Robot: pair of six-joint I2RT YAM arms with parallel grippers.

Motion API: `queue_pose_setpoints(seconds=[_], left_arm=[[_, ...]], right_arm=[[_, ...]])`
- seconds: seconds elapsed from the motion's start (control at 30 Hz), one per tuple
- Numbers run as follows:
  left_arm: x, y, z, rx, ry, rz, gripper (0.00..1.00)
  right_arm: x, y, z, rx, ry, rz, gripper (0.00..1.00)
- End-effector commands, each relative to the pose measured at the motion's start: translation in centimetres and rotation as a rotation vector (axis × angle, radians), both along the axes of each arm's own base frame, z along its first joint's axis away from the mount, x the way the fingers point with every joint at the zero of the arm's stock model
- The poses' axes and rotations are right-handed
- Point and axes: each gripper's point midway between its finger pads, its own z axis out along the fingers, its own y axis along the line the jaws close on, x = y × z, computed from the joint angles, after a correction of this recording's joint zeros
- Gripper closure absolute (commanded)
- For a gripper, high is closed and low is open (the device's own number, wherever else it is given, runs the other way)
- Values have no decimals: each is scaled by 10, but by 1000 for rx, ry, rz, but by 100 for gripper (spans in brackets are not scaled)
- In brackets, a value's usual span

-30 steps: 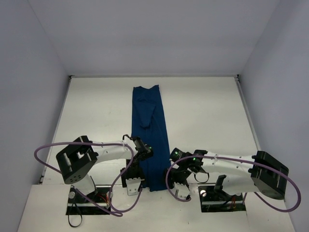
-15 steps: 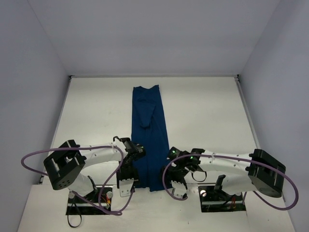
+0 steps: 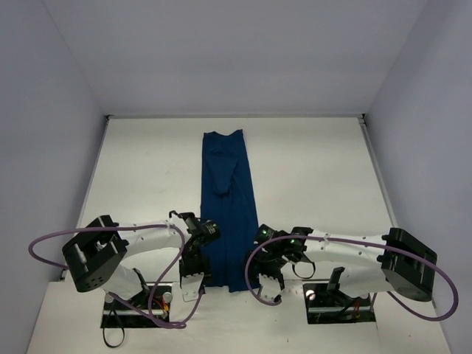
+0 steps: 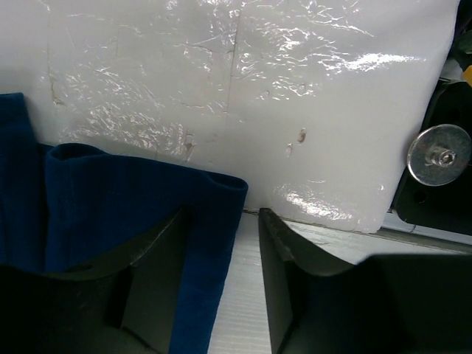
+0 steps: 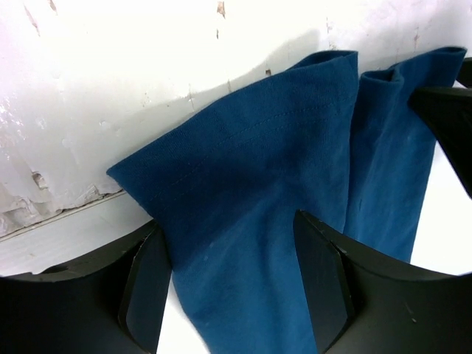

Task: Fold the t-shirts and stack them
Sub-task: Grab the bottom of the folded rectangular tshirt with both arms

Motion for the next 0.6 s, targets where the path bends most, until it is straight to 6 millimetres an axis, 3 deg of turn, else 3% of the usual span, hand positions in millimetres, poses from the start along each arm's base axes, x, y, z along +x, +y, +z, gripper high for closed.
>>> queue_pose_setpoints(seconds=[0.0,0.2,0.37,0.57], left_arm=[[12,-15,-6,-34,-24,3,66],[14,-18,-6,-37,-22,3,92],[13,-17,-6,-42,-21,5,95],[13,-16,-7,-38,-20,5,95]], right_arm=[[-2,-43,-22,-183,1,-80,38],[-6,-47,-13,-73,-59,-41,38],[-7,-47,-8,-33,-72,-37,43],[-18,-49,-20,-58,-47,51,45]])
